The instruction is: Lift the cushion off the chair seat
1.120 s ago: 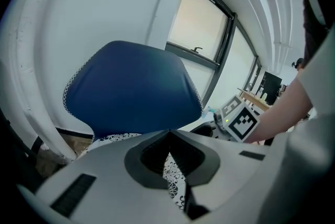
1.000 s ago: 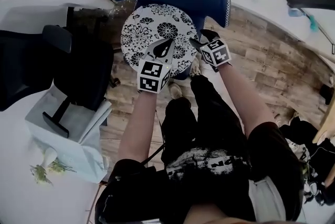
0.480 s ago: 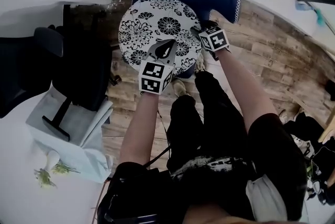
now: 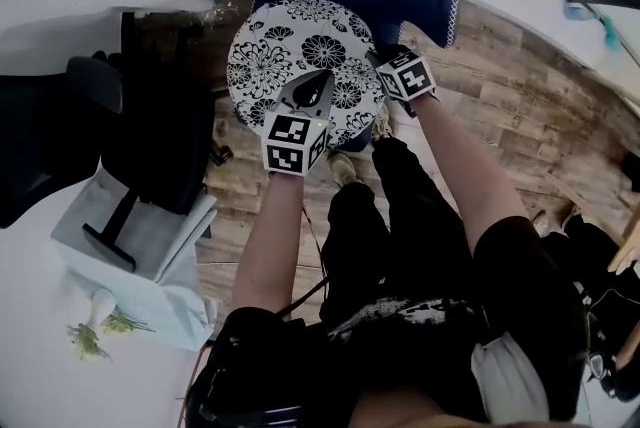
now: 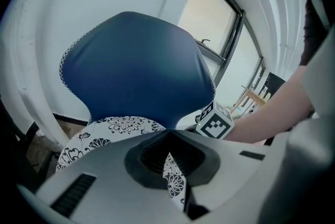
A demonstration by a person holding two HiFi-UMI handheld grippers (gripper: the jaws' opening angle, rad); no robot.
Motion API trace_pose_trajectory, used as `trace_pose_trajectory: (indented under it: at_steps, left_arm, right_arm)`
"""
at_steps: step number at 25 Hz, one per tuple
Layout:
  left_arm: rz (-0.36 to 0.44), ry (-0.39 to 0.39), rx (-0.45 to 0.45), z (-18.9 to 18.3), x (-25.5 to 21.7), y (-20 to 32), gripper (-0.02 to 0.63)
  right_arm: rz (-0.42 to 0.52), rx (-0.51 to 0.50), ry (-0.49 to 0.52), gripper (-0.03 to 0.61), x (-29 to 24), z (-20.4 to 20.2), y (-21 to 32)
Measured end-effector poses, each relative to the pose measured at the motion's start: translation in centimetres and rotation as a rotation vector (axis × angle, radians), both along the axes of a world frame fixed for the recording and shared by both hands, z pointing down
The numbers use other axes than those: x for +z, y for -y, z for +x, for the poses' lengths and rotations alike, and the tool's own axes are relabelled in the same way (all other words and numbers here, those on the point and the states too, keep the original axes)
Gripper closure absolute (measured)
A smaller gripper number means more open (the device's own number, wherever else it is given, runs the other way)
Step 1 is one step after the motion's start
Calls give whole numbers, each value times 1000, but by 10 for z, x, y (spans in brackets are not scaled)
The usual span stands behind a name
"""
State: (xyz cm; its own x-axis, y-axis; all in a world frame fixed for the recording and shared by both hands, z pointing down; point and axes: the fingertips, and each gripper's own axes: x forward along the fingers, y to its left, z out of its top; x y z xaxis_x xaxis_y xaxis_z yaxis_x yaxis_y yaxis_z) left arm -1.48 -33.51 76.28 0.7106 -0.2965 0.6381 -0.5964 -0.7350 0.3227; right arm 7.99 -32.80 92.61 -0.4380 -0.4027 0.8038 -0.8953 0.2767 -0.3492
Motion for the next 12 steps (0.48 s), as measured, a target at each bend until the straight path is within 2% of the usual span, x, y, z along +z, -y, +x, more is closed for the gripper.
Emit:
trace_pose_trajectory:
  at_steps: [7, 12]
  left_arm:
    - [-16, -24, -24, -1, -13, 8, 601]
    - [29, -19, -28, -9, -34, 15, 601]
  right_arm:
    - [61, -26, 7, 545, -26, -4, 4]
    - [127, -26, 34, 546, -64, -18, 8]
